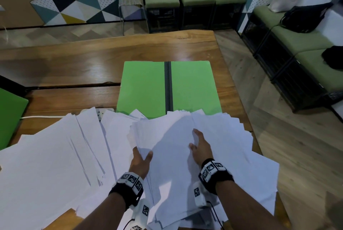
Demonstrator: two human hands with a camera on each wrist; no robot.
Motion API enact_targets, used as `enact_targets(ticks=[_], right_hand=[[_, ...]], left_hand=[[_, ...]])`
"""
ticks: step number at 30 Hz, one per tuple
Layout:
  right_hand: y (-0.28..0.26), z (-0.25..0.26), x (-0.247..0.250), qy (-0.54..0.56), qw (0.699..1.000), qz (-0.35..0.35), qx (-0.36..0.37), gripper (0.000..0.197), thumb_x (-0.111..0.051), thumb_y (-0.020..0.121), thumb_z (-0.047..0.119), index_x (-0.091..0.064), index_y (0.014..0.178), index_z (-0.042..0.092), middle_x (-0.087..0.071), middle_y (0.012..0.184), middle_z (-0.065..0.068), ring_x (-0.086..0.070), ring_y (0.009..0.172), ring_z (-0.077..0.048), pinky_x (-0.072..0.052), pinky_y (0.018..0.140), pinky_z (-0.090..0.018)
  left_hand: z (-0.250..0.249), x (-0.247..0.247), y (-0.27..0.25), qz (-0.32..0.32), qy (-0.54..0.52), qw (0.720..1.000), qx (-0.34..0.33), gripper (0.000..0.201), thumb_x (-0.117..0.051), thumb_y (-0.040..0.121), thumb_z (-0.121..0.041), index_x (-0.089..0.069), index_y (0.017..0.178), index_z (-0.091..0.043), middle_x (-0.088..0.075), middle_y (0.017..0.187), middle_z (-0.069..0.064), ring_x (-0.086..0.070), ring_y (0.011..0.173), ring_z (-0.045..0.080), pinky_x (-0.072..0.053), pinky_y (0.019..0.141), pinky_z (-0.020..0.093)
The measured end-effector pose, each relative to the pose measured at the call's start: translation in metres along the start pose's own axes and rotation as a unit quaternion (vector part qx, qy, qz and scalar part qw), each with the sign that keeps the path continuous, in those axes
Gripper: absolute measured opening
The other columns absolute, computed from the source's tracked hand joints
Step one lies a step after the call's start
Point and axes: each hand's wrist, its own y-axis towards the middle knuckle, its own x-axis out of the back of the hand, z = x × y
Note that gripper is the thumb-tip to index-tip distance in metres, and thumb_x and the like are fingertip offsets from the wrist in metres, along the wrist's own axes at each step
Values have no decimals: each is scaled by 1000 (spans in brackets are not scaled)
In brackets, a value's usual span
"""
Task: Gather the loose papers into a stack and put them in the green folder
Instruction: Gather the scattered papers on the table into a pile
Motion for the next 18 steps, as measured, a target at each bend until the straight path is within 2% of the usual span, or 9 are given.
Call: enact_targets(ticks=[2, 3, 5, 6, 9, 10, 12, 15, 18], right_hand=[[2, -1, -3, -16, 1000, 9, 6, 61, -55, 94, 17, -28, 146, 32, -52, 138, -14, -52, 123, -31, -41, 99, -36], [3, -1, -4, -26, 1000, 7, 4, 65, -55, 94, 19, -22, 148, 33, -55, 133, -16, -55, 120, -32, -43, 95, -37], [5, 1, -3, -58, 998, 4, -4, 73, -54, 94, 23, -9, 151, 34, -61, 122, -18, -59, 111, -34, -44, 85, -38], [7, 3, -1, -82, 997, 10, -3, 73, -53, 95, 24, -6, 151, 34, -61, 123, -17, -59, 111, -34, -44, 87, -39], [17, 10, 4, -142, 988, 54, 27, 68, -48, 97, 24, -8, 151, 36, -48, 141, -7, -50, 124, -29, -39, 99, -40], [20, 11, 5, -155, 985, 68, 33, 67, -46, 98, 26, -8, 151, 36, -44, 144, -6, -47, 127, -28, -38, 101, -40], [26, 13, 5, -176, 980, 88, 38, 68, -45, 98, 32, -3, 152, 33, -37, 148, -7, -42, 132, -28, -37, 105, -42], [29, 8, 2, -172, 980, 98, 29, 72, -45, 97, 36, 0, 152, 28, -34, 149, -11, -39, 134, -29, -36, 107, -41], [28, 2, -1, -146, 985, 86, 23, 66, -47, 97, 29, -11, 152, 27, -35, 144, -11, -39, 132, -30, -38, 105, -41]], left_hand=[[4, 4, 5, 9, 11, 1000, -3, 76, -53, 92, -44, -13, 151, -16, -30, 155, 8, -33, 140, 28, -28, 115, 39], [4, 8, 9, 10, 5, 1000, -9, 75, -56, 90, -45, -21, 149, -16, -36, 152, 8, -38, 137, 28, -31, 113, 41], [-4, 16, 20, -6, -24, 999, -27, 64, -62, 88, -36, -35, 140, -11, -51, 138, 11, -49, 127, 30, -40, 106, 43], [-11, 20, 26, -18, -45, 998, -35, 60, -64, 88, -28, -36, 137, -8, -53, 133, 14, -52, 124, 32, -43, 103, 42], [-37, 26, 47, -48, -93, 993, -59, 75, -67, 87, -17, -20, 145, -11, -38, 146, 17, -40, 134, 31, -34, 110, 40], [-44, 27, 51, -51, -89, 992, -68, 82, -68, 86, -17, -15, 148, -16, -32, 150, 16, -35, 138, 29, -29, 111, 37], [-54, 23, 58, -57, -66, 992, -93, 87, -68, 86, -20, -9, 150, -29, -28, 153, 14, -34, 138, 30, -29, 109, 39], [-59, 19, 65, -66, -32, 990, -120, 75, -66, 87, -23, -19, 144, -35, -37, 148, 14, -46, 128, 36, -38, 103, 41], [-57, 18, 74, -94, -31, 988, -122, 49, -65, 87, -22, -37, 127, -25, -52, 122, 10, -54, 112, 35, -42, 88, 35]])
